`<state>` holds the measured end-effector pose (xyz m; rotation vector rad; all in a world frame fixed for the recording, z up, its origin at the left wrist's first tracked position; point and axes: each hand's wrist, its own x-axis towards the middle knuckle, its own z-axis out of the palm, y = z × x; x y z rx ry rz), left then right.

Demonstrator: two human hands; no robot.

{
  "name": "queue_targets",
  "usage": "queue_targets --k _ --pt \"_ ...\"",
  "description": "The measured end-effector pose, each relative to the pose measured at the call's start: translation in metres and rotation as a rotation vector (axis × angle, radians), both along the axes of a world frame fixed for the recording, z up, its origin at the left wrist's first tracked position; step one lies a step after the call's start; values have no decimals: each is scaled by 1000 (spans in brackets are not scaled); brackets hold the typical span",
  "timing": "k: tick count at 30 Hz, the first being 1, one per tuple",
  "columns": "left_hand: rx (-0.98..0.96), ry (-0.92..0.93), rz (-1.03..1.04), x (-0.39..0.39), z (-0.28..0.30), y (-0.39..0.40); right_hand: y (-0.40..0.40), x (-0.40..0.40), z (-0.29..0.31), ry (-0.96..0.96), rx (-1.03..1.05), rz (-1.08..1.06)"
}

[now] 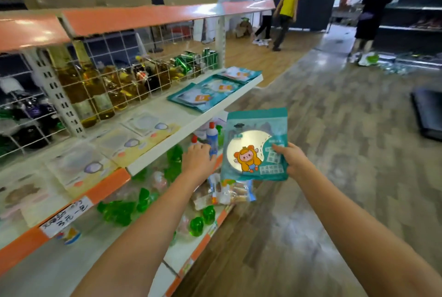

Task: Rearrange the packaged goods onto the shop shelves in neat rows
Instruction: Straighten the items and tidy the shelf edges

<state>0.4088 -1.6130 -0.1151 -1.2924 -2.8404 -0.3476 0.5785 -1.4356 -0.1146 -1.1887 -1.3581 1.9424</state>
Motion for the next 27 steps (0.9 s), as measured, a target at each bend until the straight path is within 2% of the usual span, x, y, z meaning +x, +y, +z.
queue_targets --k 11,27 --pt "11 -11 -123 -12 -4 143 119 -6 -17 -12 -66 -68" --pt "112 -172 -217 -114 6 324 266 -87 -6 99 -65 -189"
